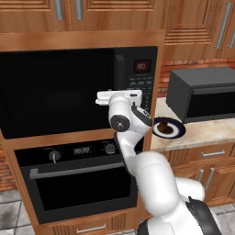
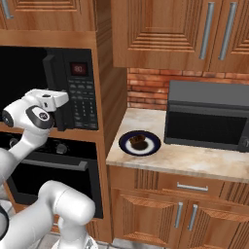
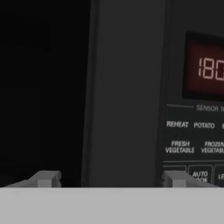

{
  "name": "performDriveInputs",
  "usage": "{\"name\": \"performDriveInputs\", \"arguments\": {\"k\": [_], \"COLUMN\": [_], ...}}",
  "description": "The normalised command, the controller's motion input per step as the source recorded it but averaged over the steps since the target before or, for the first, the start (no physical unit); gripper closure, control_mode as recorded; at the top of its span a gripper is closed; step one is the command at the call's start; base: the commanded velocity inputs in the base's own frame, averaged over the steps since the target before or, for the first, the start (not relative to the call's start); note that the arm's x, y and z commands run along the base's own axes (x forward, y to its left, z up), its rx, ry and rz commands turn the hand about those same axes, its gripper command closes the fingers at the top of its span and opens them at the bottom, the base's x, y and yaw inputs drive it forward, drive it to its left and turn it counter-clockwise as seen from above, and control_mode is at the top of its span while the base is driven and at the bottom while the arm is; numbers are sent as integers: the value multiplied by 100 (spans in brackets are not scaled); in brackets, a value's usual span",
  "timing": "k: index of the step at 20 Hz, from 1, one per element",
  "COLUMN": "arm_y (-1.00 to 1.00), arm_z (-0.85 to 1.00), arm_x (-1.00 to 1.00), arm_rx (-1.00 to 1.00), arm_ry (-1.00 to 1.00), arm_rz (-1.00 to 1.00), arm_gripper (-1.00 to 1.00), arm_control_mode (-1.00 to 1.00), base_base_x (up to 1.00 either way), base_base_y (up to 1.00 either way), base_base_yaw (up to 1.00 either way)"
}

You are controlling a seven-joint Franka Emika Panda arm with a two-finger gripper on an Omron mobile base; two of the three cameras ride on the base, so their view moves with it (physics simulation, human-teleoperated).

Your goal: Pick the sweet potato from the counter and place it in the microwave. Then turn on the microwave.

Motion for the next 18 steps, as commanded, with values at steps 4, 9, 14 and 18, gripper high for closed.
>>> {"name": "performDriveInputs", "arguments": {"k": [4, 9, 14, 18], "arm_y": [0, 11, 14, 11], "arm_z": [0, 1, 13, 22], "arm_x": [0, -8, -30, -42], "arm_rx": [0, 0, 0, 0], "arm_ry": [0, -2, -2, 0], "arm_rz": [0, -3, -11, -14], "arm_gripper": [100, 100, 100, 100], "arm_control_mode": [-100, -100, -100, -100], "base_base_x": [0, 0, 0, 0], "base_base_y": [0, 0, 0, 0], "base_base_yaw": [0, 0, 0, 0]}}
